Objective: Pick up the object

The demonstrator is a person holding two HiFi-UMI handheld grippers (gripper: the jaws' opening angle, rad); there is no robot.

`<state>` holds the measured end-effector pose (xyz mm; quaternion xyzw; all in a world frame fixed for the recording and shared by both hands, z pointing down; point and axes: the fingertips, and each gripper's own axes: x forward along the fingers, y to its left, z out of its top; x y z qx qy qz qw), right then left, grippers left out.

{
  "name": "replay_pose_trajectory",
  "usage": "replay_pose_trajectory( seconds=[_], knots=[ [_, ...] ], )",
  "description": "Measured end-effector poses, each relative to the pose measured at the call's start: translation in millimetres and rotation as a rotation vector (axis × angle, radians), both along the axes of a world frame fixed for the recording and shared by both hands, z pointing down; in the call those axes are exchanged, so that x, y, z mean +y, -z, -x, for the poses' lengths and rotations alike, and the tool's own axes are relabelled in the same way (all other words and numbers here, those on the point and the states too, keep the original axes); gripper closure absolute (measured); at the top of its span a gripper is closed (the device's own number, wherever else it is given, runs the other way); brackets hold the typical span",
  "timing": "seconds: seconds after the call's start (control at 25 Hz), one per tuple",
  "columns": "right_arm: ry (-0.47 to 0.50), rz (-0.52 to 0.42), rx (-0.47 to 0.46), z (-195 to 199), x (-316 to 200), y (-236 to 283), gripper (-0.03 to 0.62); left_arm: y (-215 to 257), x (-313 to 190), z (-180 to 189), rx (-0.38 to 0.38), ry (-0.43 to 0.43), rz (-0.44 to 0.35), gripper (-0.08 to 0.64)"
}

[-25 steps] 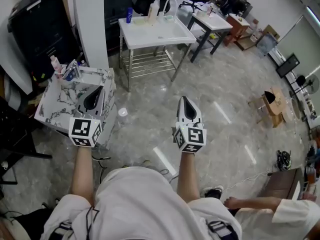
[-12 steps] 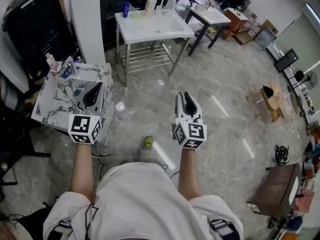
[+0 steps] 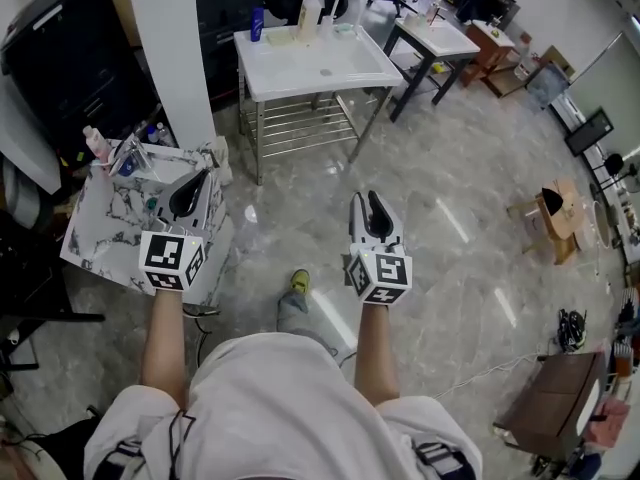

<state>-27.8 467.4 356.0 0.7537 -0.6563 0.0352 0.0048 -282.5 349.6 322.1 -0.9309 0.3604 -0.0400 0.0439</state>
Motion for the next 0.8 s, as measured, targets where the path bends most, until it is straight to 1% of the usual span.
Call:
replay_pose_trajectory(
  seconds=[0.24, 0.48, 0.64, 0.8],
  knots=[
    [0.009, -0.013, -0.037, -58.0, -75.5, -14.8, 0.506, -20.3, -73.8, -52.0, -0.034, 0.032, 0.035, 0.54],
    [0.055, -0.007, -0.058, -125.3, -150.4, -19.7, 0.505, -20.0, -142.0, -123.3, -0.047, 0.055, 0.034, 0.54],
    [0.092, -0.018, -0.079, -164.0, -191.1, -16.4, 0.505, -13.0, -169.8, -168.9, -0.065, 0.046, 0.013, 0.54],
    [0.113, -0.018, -0.086, -192.5, -220.6, -18.1, 0.505, -16.7, -191.7, -199.8, -0.106, 0.043, 0.008, 0.538]
  ],
)
